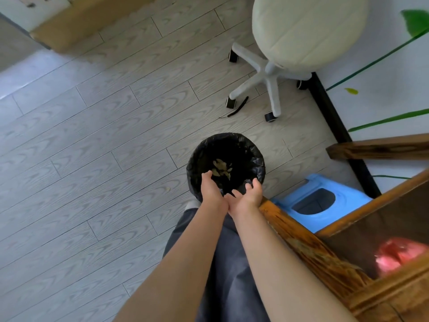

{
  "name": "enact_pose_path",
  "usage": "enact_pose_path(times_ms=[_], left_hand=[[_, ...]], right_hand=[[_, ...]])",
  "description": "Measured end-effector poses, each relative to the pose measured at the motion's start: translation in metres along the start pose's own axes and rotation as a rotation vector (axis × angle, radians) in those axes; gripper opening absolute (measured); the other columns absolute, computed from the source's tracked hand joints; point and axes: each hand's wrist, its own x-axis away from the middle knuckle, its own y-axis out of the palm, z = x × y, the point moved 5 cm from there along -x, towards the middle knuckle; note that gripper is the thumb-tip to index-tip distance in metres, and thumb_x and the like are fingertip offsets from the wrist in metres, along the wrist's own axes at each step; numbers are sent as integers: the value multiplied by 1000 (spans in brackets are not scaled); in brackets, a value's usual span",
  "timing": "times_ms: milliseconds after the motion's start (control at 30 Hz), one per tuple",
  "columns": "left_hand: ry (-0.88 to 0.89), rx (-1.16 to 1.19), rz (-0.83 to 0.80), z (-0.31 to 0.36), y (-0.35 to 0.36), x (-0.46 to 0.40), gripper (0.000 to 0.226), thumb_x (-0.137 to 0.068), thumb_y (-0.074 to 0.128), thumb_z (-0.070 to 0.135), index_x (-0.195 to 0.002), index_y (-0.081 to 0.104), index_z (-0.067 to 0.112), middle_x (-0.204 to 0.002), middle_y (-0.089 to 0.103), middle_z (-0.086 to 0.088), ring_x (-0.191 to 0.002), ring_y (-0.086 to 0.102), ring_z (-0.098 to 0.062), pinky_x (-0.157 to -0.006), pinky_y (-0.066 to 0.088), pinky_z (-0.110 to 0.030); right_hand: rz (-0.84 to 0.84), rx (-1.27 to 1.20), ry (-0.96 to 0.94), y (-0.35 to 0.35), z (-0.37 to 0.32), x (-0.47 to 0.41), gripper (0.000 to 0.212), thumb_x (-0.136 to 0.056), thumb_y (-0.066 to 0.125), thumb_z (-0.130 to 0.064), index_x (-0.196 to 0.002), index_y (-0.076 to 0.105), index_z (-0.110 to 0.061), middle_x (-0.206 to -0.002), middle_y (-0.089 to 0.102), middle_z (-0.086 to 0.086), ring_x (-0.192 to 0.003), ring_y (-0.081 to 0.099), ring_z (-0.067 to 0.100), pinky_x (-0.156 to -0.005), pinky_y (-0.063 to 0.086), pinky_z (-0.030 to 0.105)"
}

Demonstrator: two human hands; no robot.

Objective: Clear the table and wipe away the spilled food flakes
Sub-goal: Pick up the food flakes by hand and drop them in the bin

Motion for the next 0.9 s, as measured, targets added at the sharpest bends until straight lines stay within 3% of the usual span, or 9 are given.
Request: enact_pose_path(times_ms=[500,667,900], left_hand=[[75,-16,-8,5,-9,21,51,-95,43,29,-144,30,22,-153,28,-4,-140,26,-20,-112,24,-38],[94,-49,-56,14,-12,61,44,-96,41,27,-139,37,17,-146,37,-5,-112,40,-18,-100,30,-32],[164,-37,-228,34,-19,128,50,-96,36,24,-144,29,11,-151,32,-9,-139,30,-22,-111,25,-35]], right_hand=[[-17,-5,-54,1,4,35,58,-95,35,-46,-148,22,-25,-153,25,13,-140,25,37,-113,25,49],[-35,-30,-79,6,4,67,59,-95,34,-46,-147,21,-23,-152,26,14,-138,28,37,-112,24,51],[-198,-155,-165,23,-10,145,56,-95,32,-41,-147,24,-20,-151,29,13,-141,23,32,-115,17,50]])
